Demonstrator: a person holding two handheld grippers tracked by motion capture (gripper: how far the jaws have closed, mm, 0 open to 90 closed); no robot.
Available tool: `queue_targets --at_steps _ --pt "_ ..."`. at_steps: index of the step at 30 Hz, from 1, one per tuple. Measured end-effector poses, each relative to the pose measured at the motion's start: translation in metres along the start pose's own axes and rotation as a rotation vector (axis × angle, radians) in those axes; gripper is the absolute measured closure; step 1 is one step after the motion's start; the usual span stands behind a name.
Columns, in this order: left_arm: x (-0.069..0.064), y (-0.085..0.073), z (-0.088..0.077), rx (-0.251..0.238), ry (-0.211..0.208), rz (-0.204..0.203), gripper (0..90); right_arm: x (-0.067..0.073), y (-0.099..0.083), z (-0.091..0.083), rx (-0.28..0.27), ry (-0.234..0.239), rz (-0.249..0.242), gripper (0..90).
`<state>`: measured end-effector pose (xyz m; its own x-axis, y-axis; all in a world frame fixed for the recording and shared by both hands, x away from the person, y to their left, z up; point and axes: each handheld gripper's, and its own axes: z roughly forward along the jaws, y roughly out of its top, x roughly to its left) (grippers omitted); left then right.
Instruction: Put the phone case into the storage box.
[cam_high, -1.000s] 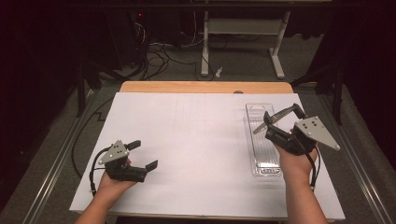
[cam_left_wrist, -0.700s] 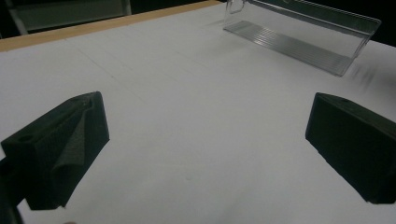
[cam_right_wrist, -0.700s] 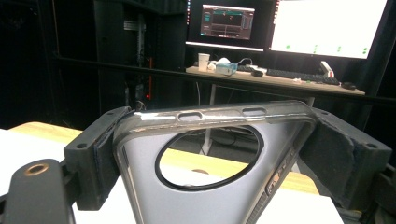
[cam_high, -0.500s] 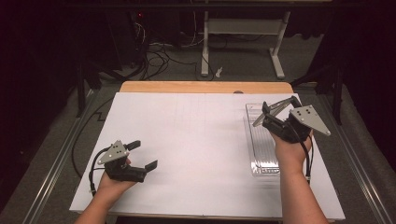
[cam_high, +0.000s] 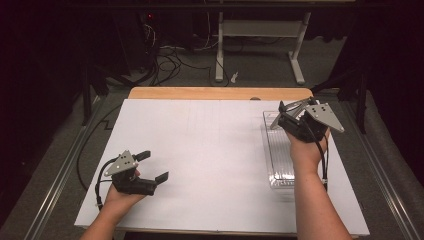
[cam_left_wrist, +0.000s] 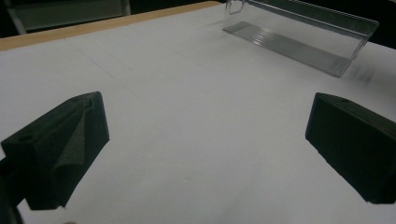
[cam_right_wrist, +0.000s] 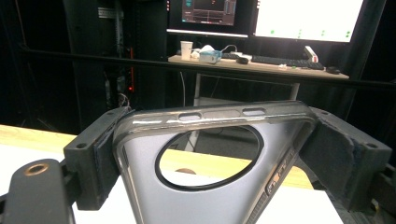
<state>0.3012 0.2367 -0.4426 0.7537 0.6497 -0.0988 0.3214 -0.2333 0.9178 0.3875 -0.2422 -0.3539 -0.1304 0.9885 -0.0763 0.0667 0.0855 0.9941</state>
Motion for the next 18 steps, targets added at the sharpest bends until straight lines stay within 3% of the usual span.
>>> queue_targets --at_steps 18 --pt "0.0 0.0 -0.001 -0.001 -0.007 0.0 0.7 0.005 -0.009 0.029 0.046 -0.06 0.015 14.2"
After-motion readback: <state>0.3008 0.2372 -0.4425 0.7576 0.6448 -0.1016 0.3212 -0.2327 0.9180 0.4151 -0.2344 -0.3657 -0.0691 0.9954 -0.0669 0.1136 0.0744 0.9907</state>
